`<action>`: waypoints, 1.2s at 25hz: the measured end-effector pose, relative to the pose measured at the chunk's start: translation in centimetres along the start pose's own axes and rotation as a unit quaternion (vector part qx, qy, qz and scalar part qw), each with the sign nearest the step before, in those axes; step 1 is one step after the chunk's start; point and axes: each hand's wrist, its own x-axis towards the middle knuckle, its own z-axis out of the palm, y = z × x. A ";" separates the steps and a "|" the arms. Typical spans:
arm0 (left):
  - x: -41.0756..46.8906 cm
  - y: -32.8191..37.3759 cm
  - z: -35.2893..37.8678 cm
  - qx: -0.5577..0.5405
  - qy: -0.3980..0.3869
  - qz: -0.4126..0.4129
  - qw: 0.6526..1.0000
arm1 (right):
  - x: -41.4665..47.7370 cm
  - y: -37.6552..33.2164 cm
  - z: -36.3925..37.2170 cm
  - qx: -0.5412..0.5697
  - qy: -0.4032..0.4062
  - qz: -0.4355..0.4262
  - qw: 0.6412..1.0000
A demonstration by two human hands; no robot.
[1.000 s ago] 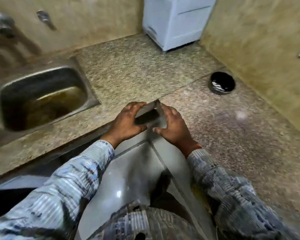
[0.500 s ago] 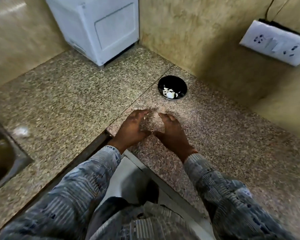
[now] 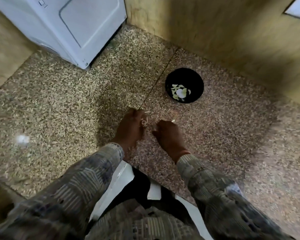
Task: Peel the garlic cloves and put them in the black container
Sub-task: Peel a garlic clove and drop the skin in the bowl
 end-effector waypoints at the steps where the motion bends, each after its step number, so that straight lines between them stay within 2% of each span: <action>1: 0.9 -0.4 0.0 0.008 -0.014 0.004 1.000 | 0.6 -0.3 0.4 -0.010 0.000 0.008 1.000; 6: 3.1 -1.5 -0.3 0.019 -0.075 0.072 0.994 | 2.1 -1.5 1.0 -0.025 0.005 0.048 0.999; 9: 3.2 -1.9 -0.5 0.035 -0.072 0.105 0.991 | 2.1 -2.2 1.3 -0.040 0.007 0.059 0.997; 12: 3.1 -1.9 -0.7 0.026 -0.064 0.101 0.992 | 2.0 -1.9 1.5 -0.048 0.012 0.062 0.997; 16: 3.9 -1.9 -0.9 0.007 -0.060 0.078 0.995 | 0.8 -1.0 0.9 0.054 0.028 0.096 0.993; 19: 4.2 -1.8 -1.3 -0.020 -0.050 0.059 0.997 | -0.3 -0.4 0.9 0.140 0.037 0.149 0.978; 21: 4.0 -1.7 -1.7 -0.030 -0.038 0.042 0.998 | -1.1 -0.3 0.8 0.220 0.041 0.206 0.952; 22: 3.7 -1.7 -2.0 -0.034 -0.032 0.033 0.998 | -1.5 -0.2 0.6 0.281 0.048 0.239 0.928; 24: 3.1 -1.2 -2.5 -0.036 -0.022 0.023 0.999 | -2.4 -0.3 -0.1 0.429 0.065 0.287 0.854; 26: 2.1 -0.3 -2.4 -0.056 -0.048 0.034 0.997 | -3.1 -0.2 -0.8 0.541 0.067 0.308 0.780; 27: 1.5 0.3 -2.1 -0.067 -0.072 0.046 0.994 | -3.3 0.0 -1.0 0.560 0.062 0.314 0.764; 30: 0.2 2.5 -0.4 -0.067 -0.092 0.043 0.993 | -4.4 0.8 -1.0 0.540 0.042 0.315 0.779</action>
